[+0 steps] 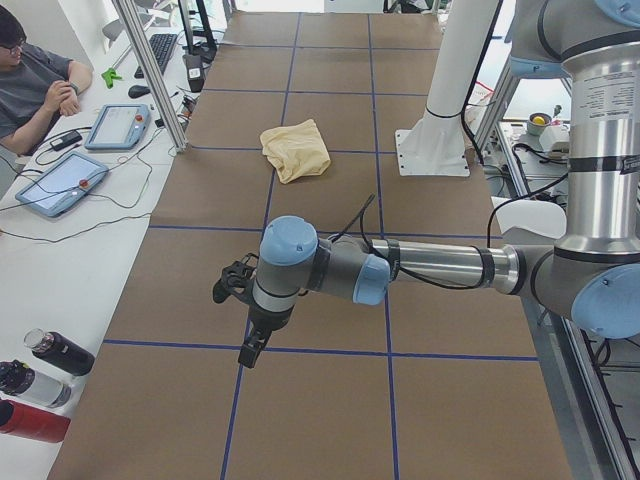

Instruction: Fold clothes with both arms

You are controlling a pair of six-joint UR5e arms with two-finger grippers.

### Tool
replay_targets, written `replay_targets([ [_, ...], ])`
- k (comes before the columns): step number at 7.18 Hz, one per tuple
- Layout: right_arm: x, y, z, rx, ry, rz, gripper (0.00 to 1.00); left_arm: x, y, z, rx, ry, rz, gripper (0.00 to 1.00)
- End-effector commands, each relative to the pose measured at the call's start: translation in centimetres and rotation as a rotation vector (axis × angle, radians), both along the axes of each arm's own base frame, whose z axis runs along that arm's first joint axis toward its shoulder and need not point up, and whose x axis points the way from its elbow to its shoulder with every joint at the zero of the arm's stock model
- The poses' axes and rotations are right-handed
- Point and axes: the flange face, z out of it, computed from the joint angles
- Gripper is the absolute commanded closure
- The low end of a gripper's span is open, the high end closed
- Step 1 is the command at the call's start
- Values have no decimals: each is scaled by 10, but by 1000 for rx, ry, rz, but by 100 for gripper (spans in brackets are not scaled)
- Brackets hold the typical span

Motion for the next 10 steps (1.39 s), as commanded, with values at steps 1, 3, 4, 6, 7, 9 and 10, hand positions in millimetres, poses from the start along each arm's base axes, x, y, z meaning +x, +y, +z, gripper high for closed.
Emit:
replay_targets([
  [1,-9,3,-2,-11,-123,13,0,2,23,18,-89,119,-51,0],
  [3,-25,0,-2,-10,-118,-28,0,7,31,22,-98,137,-44,0],
  [4,-30,-2,-2,-7,-105,-46,0,13,30,22,-99,137,-30,0],
  [6,-34,-1,-1,-8,-98,-57,0,25,29,23,-100,134,3,0],
  [7,-34,-1,-1,-9,-98,-56,0,25,29,28,-107,135,3,0],
  [9,-34,-1,-1,-7,-99,-58,0,26,50,54,-162,120,-4,0],
  [10,-34,-1,-1,-9,-99,-58,0,26,50,49,-151,120,-3,0],
])
